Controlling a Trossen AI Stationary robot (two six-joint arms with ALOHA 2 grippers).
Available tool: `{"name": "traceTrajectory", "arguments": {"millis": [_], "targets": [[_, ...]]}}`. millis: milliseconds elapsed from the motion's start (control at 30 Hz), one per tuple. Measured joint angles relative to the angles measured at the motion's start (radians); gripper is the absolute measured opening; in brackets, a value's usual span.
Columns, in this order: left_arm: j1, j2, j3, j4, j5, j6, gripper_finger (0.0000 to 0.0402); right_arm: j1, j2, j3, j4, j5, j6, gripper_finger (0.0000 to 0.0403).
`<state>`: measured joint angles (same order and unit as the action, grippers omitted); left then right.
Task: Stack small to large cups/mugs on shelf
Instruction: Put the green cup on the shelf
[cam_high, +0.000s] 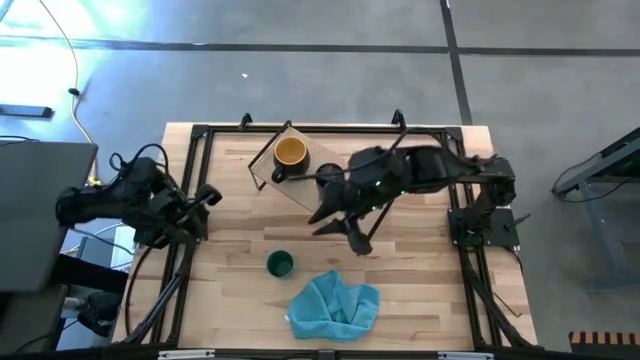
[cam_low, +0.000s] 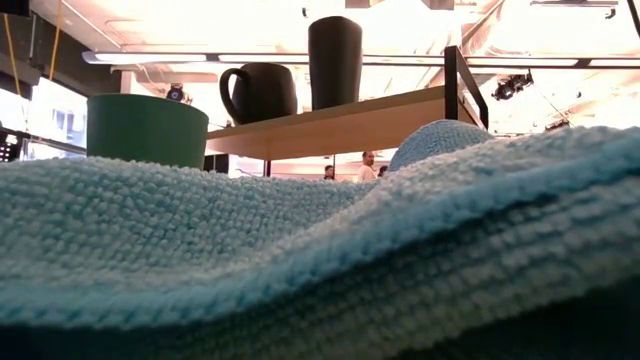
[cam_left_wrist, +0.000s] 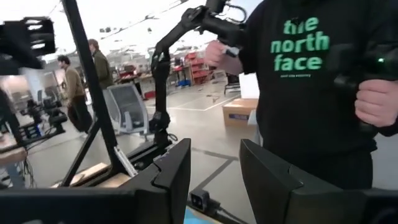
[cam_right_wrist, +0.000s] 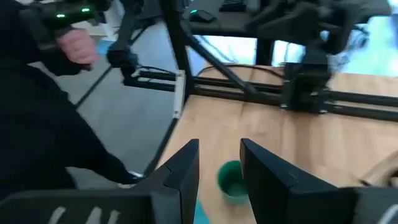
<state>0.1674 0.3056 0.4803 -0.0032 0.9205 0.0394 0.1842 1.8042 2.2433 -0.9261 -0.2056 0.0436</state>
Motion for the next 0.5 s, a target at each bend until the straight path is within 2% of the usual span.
{"name": "traceTrajectory", "arguments": {"millis": [100,333,400,500], "targets": [[0.082,-0.001,-0.013,0.004,0.042,-0.015,0.0124,0.022,0.022,0.000,0.040,-0.016,0.005,0.0108],[0.203,-0.001,-0.094,0.035,0.047,-0.086,0.0124,0.070,0.062,0.000,0.130,0.015,0.029,0.0108],[0.227,-0.004,-0.109,0.062,0.011,-0.117,0.0124,0.080,0.070,0.000,0.127,0.060,0.051,0.0108],[0.253,-0.007,-0.121,0.055,-0.114,-0.157,0.0124,0.092,0.078,0.000,0.104,0.135,0.092,0.0108]]}}
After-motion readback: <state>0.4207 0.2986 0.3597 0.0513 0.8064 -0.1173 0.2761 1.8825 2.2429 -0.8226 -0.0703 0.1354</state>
